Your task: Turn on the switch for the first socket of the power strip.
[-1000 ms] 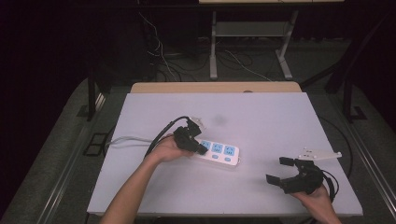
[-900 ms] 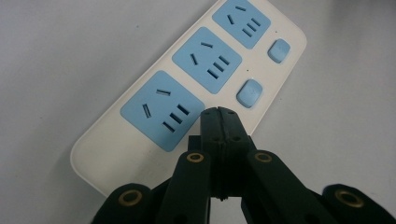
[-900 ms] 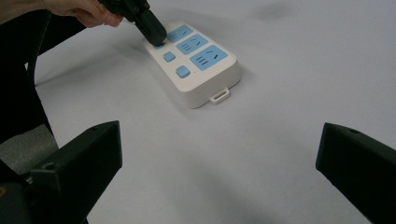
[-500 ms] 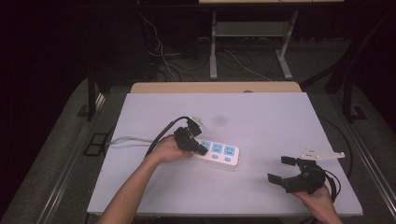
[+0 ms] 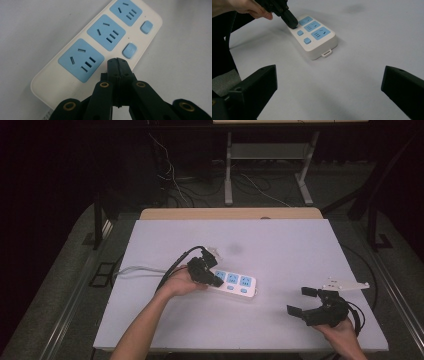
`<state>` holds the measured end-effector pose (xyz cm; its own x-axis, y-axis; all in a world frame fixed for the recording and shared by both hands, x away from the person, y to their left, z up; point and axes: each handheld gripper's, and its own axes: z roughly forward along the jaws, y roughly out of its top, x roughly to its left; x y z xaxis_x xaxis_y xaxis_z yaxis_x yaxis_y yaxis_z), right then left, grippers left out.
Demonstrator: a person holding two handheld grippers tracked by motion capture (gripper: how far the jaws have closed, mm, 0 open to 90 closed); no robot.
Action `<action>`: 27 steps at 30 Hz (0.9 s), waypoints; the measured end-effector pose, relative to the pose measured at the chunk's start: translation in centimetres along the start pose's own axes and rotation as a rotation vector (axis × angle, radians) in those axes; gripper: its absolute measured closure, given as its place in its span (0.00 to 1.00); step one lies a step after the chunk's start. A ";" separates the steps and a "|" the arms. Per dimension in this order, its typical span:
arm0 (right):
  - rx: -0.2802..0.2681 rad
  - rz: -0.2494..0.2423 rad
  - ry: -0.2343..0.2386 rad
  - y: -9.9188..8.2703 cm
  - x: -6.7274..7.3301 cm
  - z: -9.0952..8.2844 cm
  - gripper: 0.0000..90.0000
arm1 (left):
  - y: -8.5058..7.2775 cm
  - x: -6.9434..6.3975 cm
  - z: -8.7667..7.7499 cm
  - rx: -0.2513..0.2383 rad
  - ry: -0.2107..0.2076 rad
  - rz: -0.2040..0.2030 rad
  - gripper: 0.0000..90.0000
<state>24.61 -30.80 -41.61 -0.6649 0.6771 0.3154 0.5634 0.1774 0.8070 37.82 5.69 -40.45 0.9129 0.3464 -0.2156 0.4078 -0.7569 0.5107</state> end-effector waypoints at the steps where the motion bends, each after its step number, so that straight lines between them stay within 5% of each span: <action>1: -0.001 -0.001 0.000 0.0 0.0 0.0 0.00 | 0.0 0.0 0.0 0.000 -0.008 0.004 1.00; 27: -0.001 0.008 -0.001 0.0 -0.1 0.0 0.00 | -0.5 -0.1 -4.0 -0.104 0.059 0.001 0.99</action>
<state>24.70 -30.89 -41.69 -0.6596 0.6795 0.3211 0.5683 0.1714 0.8047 37.51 8.26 -37.32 0.9098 0.3800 -0.1672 0.4004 -0.6969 0.5950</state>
